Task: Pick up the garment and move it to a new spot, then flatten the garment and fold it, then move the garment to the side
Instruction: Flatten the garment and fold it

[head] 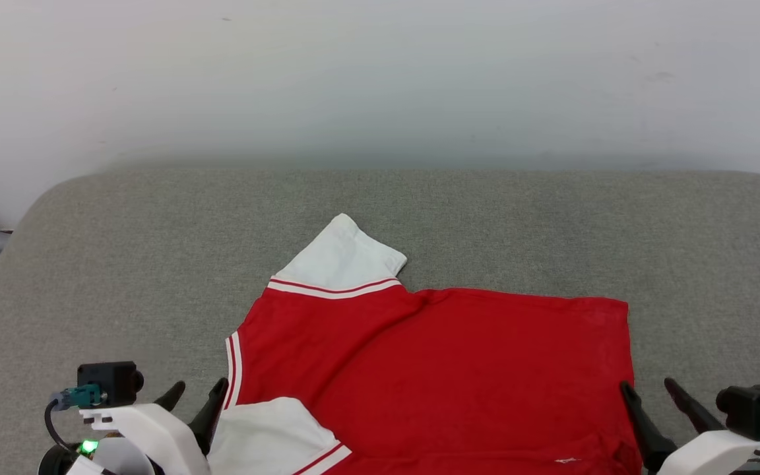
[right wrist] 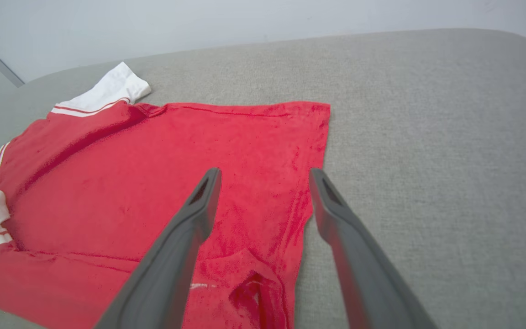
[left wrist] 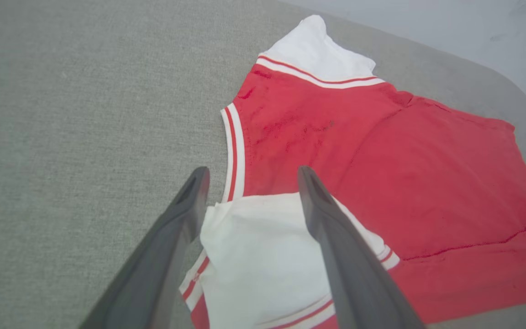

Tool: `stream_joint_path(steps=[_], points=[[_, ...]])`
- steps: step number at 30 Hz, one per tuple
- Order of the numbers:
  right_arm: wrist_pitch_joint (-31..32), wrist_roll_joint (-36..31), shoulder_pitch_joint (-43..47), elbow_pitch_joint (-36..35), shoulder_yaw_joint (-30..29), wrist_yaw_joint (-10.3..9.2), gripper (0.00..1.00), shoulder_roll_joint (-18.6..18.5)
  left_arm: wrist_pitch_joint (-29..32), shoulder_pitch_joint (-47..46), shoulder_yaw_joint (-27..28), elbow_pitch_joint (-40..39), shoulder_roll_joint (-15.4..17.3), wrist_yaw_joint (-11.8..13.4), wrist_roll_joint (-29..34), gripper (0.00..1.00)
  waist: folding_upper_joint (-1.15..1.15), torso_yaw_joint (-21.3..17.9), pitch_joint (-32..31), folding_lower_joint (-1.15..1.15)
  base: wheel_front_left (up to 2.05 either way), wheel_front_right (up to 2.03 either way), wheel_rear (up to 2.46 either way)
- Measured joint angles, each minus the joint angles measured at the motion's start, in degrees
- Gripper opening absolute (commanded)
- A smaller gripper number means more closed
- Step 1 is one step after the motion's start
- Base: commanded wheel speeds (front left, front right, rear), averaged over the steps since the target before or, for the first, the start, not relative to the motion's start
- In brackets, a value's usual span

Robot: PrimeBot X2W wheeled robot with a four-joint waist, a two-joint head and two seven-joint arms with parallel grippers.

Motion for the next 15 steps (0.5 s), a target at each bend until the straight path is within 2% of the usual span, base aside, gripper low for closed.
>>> stream_joint_path(steps=[9,15], points=[[-6.36,-5.08,-2.8,-3.5,-2.18,0.0,1.0,2.16,-15.52,-5.0,0.41,1.04,-3.23,-0.99,7.49,1.0,0.0,-0.87,-0.12,0.0,0.0,0.0,0.0],[-7.03,-7.16,-4.68,-8.96,-3.42,0.0,1.0,3.07,-19.7,-9.43,0.38,1.56,-4.3,-0.53,10.28,1.0,0.0,-1.69,2.89,0.0,0.0,0.0,0.0]])
